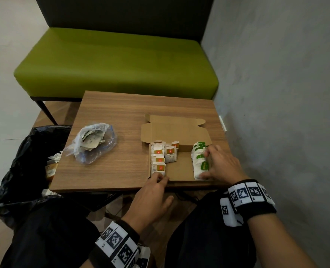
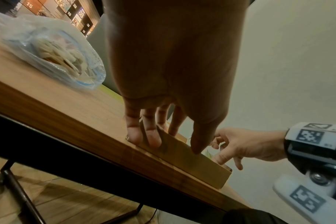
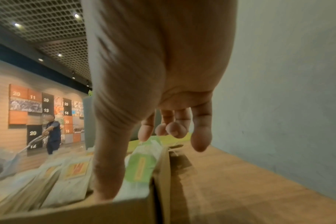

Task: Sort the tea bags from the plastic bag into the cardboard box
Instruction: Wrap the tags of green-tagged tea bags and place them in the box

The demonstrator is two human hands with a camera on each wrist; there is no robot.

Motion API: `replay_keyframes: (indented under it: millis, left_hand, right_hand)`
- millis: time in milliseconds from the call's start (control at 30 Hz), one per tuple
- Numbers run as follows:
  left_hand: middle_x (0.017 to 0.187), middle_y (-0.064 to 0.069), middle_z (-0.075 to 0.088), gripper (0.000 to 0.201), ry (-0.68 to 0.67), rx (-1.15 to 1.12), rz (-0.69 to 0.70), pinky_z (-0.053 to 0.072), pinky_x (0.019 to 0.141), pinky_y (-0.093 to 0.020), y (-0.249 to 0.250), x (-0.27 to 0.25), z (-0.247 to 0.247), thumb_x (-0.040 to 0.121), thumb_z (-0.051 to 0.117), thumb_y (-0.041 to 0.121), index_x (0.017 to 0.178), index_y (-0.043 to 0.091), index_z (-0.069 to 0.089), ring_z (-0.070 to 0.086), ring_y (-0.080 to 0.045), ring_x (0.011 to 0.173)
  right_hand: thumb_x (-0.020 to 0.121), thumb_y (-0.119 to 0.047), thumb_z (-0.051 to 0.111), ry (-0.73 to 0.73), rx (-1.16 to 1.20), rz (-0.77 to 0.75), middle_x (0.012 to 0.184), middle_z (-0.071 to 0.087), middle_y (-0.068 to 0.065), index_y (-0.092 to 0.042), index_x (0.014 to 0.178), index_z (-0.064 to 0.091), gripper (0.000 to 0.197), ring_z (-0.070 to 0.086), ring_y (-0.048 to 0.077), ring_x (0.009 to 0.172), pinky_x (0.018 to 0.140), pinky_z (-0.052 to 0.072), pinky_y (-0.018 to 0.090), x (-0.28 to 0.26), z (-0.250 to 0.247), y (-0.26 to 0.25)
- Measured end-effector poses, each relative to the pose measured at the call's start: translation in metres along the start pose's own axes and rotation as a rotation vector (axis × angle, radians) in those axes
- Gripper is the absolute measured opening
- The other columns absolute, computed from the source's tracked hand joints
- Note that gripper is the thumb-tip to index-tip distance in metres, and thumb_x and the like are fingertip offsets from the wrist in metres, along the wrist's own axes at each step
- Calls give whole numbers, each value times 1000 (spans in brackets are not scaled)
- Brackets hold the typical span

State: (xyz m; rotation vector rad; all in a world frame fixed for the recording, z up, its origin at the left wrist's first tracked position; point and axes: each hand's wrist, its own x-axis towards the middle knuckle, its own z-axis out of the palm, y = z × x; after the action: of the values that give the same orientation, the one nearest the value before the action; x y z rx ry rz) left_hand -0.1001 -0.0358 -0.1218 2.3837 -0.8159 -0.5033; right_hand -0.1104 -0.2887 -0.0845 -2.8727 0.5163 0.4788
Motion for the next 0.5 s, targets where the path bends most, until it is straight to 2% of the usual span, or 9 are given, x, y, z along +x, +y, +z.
replay_keyframes:
  millis: [67, 100, 167, 233, 300, 367, 500]
  left_hand:
    - [145, 7, 30, 68, -1, 4, 4, 45, 106, -28, 0, -1, 0, 95, 58, 40, 153, 23, 29, 44, -10, 128]
    - [146, 8, 29, 68, -2, 8, 5, 45, 106, -28, 0, -1, 0, 95, 58, 40, 153, 23, 28, 44, -9, 128]
    - [146, 7, 29, 68, 0, 16, 10, 45, 105, -26, 0, -2, 0, 95, 58, 41, 153, 23, 27, 44, -9, 127]
    - [146, 6, 28, 68, 4, 20, 19, 44, 105, -25, 1, -3, 0, 95, 57, 41, 154, 23, 27, 44, -10, 128]
    - [146, 6, 27, 68, 0, 23, 16, 43, 106, -26, 2, -3, 0, 96, 57, 40, 154, 22, 27, 43, -11, 129]
    - [147, 6, 27, 68, -7, 25, 9, 43, 107, -27, 2, -3, 1, 96, 57, 40, 154, 22, 26, 43, -11, 130]
    - [146, 6, 26, 69, -13, 32, 8, 44, 106, -27, 1, -3, 1, 96, 57, 40, 154, 21, 26, 43, -12, 129]
  right_hand:
    - [74, -45, 81, 10, -11, -15, 108, 52, -10, -33, 111, 49, 51, 56, 14, 99, 71, 37, 29, -5, -5, -4]
    - [80, -42, 75, -2, -37, -40, 107, 58, -7, -35, 121, 51, 48, 59, 15, 99, 71, 38, 29, -9, -6, -9]
    - [88, -38, 63, -82, -132, -123, 119, 63, 1, -41, 142, 41, 59, 60, 21, 106, 76, 44, 31, -16, -4, -20]
    - [93, -33, 56, -189, -237, -185, 133, 59, 5, -42, 152, 26, 66, 58, 25, 115, 87, 47, 37, -21, 1, -32]
    - [95, -29, 54, -274, -319, -194, 135, 57, 7, -38, 154, 23, 67, 56, 27, 118, 90, 45, 39, -21, 6, -41]
    - [94, -27, 54, -319, -370, -171, 134, 57, 8, -32, 151, 29, 62, 55, 27, 119, 92, 46, 41, -18, 7, -46]
    - [91, -28, 57, -319, -396, -110, 132, 58, 7, -25, 139, 43, 51, 56, 27, 119, 91, 45, 41, -17, 3, -50]
